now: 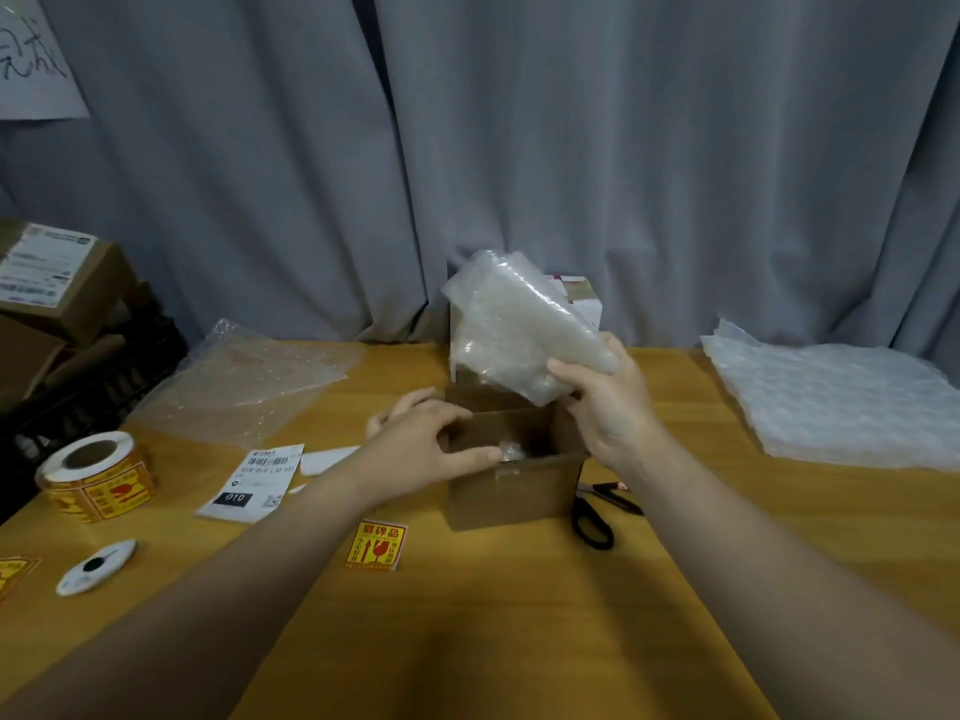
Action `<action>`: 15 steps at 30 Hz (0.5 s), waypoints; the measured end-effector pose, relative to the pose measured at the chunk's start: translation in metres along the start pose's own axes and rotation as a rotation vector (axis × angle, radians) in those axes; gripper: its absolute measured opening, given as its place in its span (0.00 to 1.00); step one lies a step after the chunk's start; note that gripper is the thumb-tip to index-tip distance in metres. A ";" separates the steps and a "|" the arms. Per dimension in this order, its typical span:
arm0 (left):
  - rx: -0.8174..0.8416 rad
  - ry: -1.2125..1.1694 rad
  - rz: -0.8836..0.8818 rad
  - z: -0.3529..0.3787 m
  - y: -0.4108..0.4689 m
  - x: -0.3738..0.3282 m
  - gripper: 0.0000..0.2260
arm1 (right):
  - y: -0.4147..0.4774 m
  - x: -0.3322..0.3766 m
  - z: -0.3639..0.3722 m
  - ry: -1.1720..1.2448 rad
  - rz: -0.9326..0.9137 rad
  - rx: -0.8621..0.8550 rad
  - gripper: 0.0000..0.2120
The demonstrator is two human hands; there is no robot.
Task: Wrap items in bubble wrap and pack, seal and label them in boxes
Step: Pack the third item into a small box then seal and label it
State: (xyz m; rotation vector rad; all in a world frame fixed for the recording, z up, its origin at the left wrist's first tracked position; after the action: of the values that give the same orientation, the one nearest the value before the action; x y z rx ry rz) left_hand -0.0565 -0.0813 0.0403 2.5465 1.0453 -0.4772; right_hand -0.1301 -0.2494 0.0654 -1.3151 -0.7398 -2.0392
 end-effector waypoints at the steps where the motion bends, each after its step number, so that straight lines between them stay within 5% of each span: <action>1: 0.012 -0.011 -0.001 0.002 -0.003 0.000 0.33 | 0.001 0.003 -0.005 -0.025 -0.044 0.000 0.14; 10: -0.050 -0.166 -0.066 0.016 -0.005 0.021 0.55 | -0.028 -0.019 0.006 -0.899 -0.433 0.496 0.22; 15: -0.056 -0.140 0.002 0.012 -0.011 0.013 0.46 | -0.024 -0.029 0.017 -1.266 -0.375 0.643 0.18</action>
State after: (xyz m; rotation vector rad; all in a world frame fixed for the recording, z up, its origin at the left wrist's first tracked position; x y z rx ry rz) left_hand -0.0574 -0.0713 0.0219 2.4261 0.9921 -0.6071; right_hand -0.1279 -0.2156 0.0414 -2.0284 -2.0667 -0.7596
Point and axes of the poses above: each hand's wrist, its own y-axis towards the middle knuckle, its own z-axis out of the palm, x = y × z, the point moved 9 cm from there along y, towards the middle knuckle, and after that the axes turned 7 degrees about -x, right-handed, at the moved point
